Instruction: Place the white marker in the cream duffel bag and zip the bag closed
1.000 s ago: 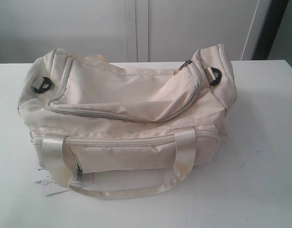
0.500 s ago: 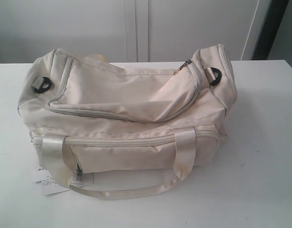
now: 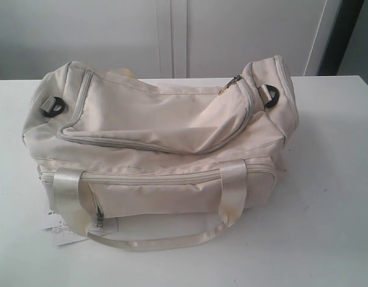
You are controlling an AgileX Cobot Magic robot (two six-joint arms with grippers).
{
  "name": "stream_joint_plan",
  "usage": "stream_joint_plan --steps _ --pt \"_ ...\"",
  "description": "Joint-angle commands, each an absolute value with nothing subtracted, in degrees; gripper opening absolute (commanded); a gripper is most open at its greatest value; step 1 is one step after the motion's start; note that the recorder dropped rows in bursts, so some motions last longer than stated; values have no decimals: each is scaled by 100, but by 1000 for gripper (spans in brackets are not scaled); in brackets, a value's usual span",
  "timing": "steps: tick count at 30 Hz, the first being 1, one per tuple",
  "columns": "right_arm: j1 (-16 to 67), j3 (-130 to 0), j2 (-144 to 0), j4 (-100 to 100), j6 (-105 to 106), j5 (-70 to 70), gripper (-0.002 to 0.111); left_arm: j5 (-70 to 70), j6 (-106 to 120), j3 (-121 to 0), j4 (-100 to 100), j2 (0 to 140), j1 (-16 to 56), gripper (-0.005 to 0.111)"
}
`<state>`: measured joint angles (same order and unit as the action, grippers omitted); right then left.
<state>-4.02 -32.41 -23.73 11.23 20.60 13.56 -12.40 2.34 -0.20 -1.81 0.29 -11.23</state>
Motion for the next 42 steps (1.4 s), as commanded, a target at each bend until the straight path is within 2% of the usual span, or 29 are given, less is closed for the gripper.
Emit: stream_joint_plan --steps 1,25,30,34,42 --pt "-375 -3192 -2347 1110 2084 1376 0 -1209 259 0 -231 0 -1126 0" --pt "-375 -3192 -2347 1095 2075 1356 0 -1209 282 0 -231 0 -1126 0" --pt "-375 -3160 -2123 869 520 1387 0 -1209 282 0 -231 0 -1126 0" --pt "-375 -2649 -1638 588 -194 1563 0 -1209 282 0 -231 0 -1126 0" --pt "-375 -1735 -1173 554 40 1691 0 -1209 282 0 -231 0 -1126 0"
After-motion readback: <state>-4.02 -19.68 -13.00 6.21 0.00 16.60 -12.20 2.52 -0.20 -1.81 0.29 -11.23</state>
